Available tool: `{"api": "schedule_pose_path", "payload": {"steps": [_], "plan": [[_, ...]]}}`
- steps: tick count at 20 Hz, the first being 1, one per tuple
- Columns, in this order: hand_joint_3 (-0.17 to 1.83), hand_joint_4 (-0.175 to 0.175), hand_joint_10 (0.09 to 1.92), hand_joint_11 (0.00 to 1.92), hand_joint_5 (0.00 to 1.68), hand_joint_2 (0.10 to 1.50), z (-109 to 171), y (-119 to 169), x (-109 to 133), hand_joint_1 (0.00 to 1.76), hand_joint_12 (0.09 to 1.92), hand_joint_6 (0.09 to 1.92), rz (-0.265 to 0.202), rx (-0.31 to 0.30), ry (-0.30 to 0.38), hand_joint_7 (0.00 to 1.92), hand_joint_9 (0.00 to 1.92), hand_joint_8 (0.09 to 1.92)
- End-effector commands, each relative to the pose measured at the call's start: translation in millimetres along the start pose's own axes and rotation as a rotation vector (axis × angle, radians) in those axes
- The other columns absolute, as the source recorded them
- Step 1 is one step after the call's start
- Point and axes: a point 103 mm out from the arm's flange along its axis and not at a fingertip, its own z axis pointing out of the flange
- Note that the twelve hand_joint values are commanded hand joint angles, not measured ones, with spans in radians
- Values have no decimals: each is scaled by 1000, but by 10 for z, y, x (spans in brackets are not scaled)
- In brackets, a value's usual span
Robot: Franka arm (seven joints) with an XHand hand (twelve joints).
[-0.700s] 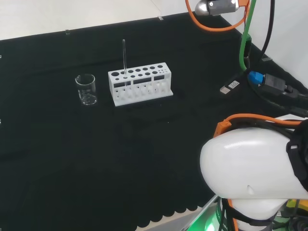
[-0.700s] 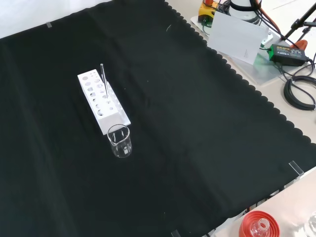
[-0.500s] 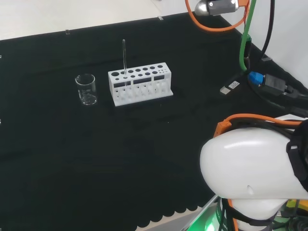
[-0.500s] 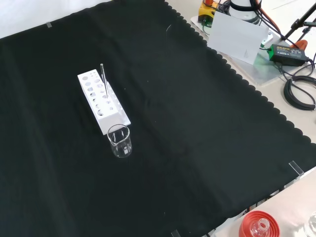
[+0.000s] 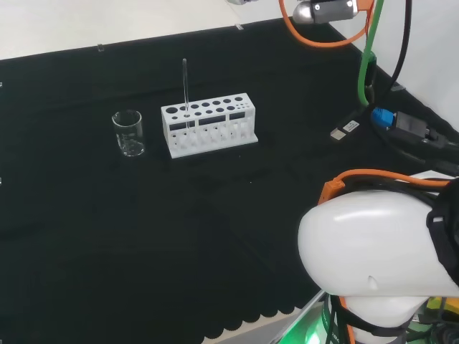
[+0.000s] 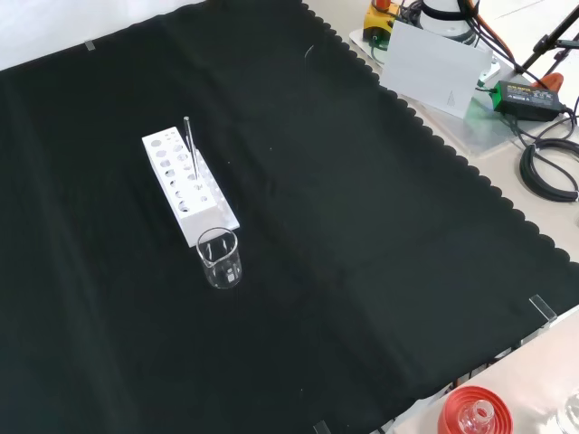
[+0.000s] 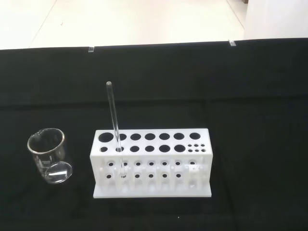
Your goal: Take the glass rod from the white test tube rack.
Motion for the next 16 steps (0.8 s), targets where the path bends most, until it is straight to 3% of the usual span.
{"api": "schedule_pose_path", "payload": {"steps": [1, 8, 16], "plan": [[343, 19, 945, 89, 9, 843, 32, 60, -39, 423, 1490, 87, -8, -1, 0, 0, 109, 509], [317, 17, 973, 142, 74, 858, 80, 198, -32, 431, 1490, 87, -25, -5, 3, 17, 164, 729], [313, 16, 983, 206, 126, 866, 121, 393, -25, 443, 1480, 87, -44, 4, 6, 103, 237, 796]]}}
